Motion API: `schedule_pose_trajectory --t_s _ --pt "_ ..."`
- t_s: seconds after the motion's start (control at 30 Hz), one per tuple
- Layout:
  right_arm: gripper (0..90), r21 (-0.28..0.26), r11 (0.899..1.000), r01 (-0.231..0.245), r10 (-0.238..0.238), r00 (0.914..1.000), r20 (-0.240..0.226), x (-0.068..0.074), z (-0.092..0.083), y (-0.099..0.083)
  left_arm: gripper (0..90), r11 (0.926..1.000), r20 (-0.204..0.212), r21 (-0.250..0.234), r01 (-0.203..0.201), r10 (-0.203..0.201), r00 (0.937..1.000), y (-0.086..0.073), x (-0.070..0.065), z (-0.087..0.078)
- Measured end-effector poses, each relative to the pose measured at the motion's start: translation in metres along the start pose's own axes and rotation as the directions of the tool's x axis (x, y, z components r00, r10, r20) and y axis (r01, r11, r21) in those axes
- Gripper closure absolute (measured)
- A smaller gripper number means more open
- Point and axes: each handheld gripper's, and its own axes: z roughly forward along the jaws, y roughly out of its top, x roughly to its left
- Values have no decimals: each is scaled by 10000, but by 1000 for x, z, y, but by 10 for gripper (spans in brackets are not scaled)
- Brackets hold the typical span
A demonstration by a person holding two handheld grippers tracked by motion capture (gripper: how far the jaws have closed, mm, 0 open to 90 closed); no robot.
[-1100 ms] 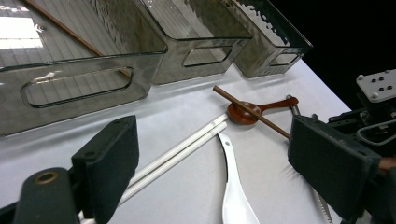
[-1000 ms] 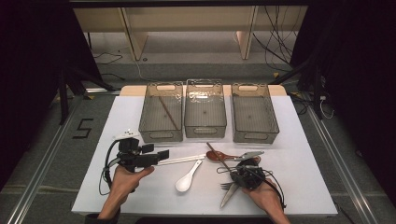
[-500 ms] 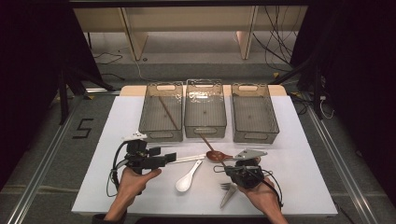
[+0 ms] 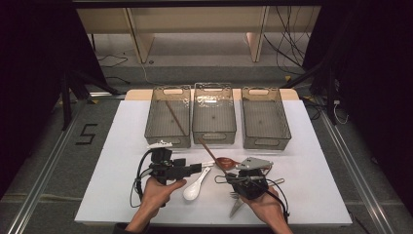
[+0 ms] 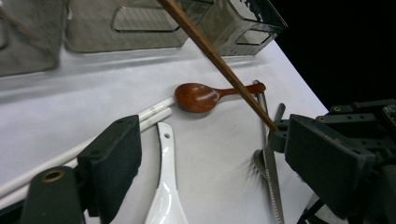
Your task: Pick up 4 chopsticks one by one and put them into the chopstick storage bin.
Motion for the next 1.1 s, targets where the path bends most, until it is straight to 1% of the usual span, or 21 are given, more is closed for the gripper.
schedule_pose_trajectory --t_s 0.17,0.27,0.3,0.33,0.5,0.57,0.6,0.67,0.77,0.83,0.9,0.97,1.07,1.1 --pt "855 -120 9999 94 -95 9999 -94 6 2 2 240 9994 286 16 334 -334 9990 -1 -2 9" --pt "856 -208 9997 136 -139 9998 -153 10 3 2 295 9983 512 0 576 -575 9970 -2 -1 13" --pt "855 -254 9996 153 -157 9997 -164 12 4 2 334 9979 568 -15 654 -653 9963 -3 -1 14" --pt "855 -254 9996 153 -157 9997 -164 12 4 2 334 9973 618 -20 728 -726 9954 -3 -1 15" --pt "855 -382 9990 237 -247 9994 -258 17 6 3 428 9953 993 59 969 -970 9903 -4 0 20" --pt "855 -391 9989 245 -257 9993 -285 18 6 4 437 9942 1129 105 1073 -1078 9877 -5 0 22" --pt "855 -408 9987 302 -316 9989 -335 20 7 4 465 9939 1184 128 1096 -1103 9868 -5 0 23" --pt "855 -402 9987 304 -319 9988 -375 21 8 4 480 9937 1264 136 1109 -1118 9857 -6 0 25" --pt "855 -404 9985 373 -390 9983 -442 24 10 4 533 9936 1450 97 1123 -1125 9830 -7 -1 26" --pt "855 -441 9982 396 -418 9979 -491 26 10 4 583 9930 1559 53 1177 -1170 9808 -7 -1 26" --pt "855 -474 9981 389 -414 9978 -516 26 10 4 594 9925 1633 39 1221 -1211 9791 -7 -1 26" --pt "855 -581 9975 396 -426 9978 -513 26 10 4 633 9919 1677 40 1267 -1256 9778 -7 -1 26" --pt "855 -628 9973 372 -406 9977 -543 26 9 5 647 9900 1841 101 1408 -1402 9728 -9 -2 28" --pt "855 -648 9972 370 -407 9976 -566 27 9 5 651 9901 1846 119 1398 -1396 9728 -10 -2 29"
